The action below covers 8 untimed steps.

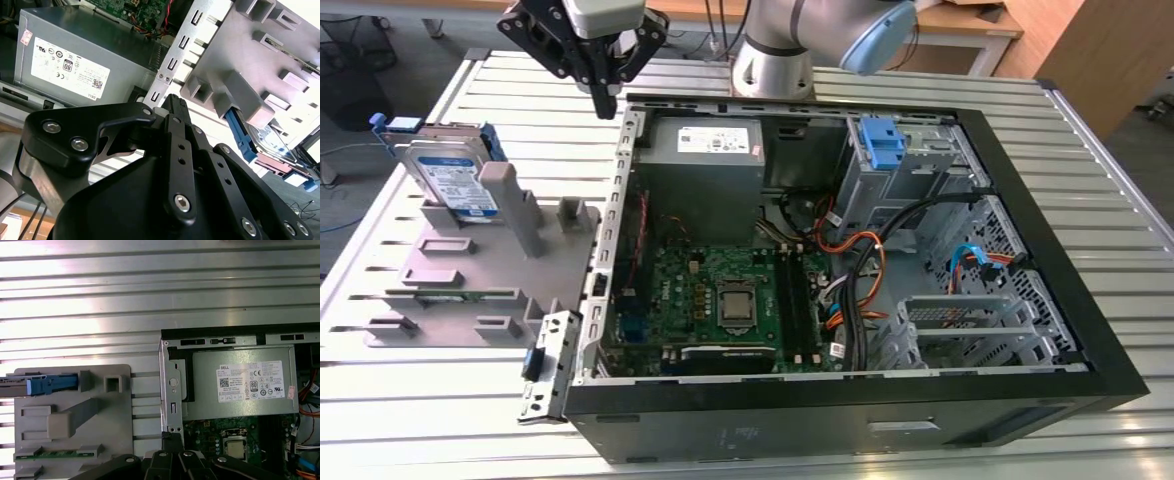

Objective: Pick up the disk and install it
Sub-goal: 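Reach for the disk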

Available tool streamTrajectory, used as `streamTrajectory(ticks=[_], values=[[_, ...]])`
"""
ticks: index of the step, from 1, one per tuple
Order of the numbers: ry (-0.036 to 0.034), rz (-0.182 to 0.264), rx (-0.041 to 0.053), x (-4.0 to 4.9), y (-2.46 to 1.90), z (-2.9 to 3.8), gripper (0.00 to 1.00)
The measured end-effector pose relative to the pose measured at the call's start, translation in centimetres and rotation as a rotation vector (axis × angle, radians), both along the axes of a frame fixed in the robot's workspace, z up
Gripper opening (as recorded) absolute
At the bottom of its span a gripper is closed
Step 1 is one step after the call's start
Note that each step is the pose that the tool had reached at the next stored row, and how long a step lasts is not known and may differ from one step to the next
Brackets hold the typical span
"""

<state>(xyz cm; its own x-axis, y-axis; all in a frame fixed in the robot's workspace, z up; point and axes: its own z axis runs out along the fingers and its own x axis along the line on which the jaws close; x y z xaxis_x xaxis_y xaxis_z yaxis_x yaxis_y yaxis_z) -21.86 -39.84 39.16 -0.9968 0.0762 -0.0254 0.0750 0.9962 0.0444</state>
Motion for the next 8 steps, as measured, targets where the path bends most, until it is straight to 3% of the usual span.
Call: streamTrajectory(ticks=[8], values=[[0.0000,0.000,0.0000,-0.36,0.06,-0.02,0.11]])
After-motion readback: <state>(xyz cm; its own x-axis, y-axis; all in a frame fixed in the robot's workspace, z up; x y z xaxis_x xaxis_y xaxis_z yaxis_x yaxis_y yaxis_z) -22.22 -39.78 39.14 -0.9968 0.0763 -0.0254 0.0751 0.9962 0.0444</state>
